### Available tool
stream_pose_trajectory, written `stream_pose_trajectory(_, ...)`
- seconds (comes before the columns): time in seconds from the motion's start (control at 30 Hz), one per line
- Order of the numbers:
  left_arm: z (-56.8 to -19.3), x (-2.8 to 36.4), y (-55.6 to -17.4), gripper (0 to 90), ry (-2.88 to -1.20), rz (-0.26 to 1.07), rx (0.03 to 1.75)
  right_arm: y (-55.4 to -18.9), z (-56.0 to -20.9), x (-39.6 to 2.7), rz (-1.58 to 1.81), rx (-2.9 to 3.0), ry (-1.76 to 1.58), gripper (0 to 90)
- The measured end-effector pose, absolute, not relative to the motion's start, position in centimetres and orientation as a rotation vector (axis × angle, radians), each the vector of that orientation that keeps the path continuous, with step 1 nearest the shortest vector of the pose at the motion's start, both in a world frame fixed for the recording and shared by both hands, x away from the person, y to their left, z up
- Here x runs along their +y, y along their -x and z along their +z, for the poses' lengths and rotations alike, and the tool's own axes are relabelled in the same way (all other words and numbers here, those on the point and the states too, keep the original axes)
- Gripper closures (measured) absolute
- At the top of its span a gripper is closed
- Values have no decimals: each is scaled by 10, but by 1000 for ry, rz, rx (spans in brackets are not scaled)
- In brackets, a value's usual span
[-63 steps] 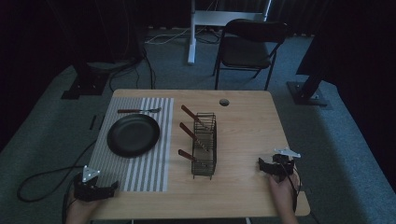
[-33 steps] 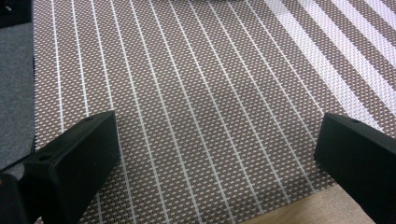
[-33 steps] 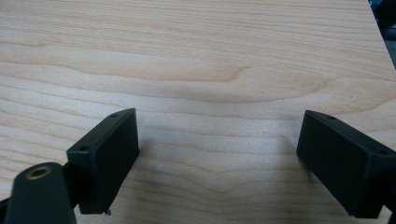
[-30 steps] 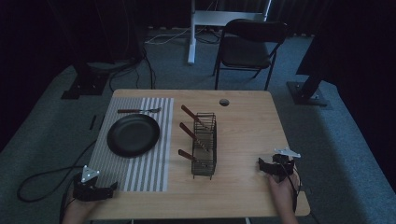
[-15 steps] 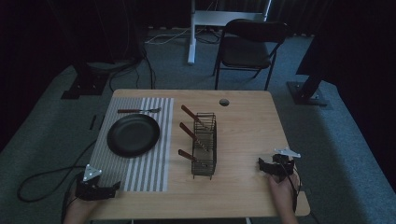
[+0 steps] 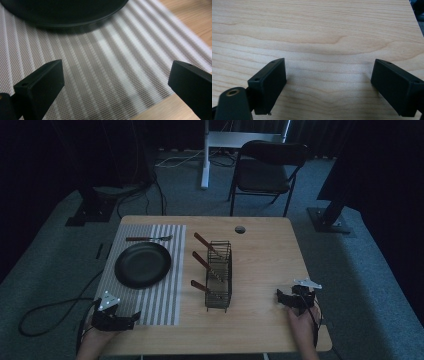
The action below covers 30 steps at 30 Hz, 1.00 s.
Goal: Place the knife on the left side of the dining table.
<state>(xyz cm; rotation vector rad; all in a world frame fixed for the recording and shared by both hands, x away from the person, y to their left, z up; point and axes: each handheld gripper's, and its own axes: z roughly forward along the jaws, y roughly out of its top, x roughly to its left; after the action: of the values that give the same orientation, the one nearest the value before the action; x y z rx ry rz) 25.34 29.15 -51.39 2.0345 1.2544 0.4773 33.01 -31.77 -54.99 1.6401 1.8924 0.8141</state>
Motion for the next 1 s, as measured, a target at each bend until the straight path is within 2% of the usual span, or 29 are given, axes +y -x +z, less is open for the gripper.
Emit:
stream_pose_trajectory(0.53, -492, 255, -253, 11, -2043, 447, 1134, -330, -550, -318, 814, 1893, -1640, 119)
stream_pose_trajectory(1.0, -455, 219, -241, 11, -2026, 433, 992, -330, -550, -318, 815, 1892, -1640, 119)
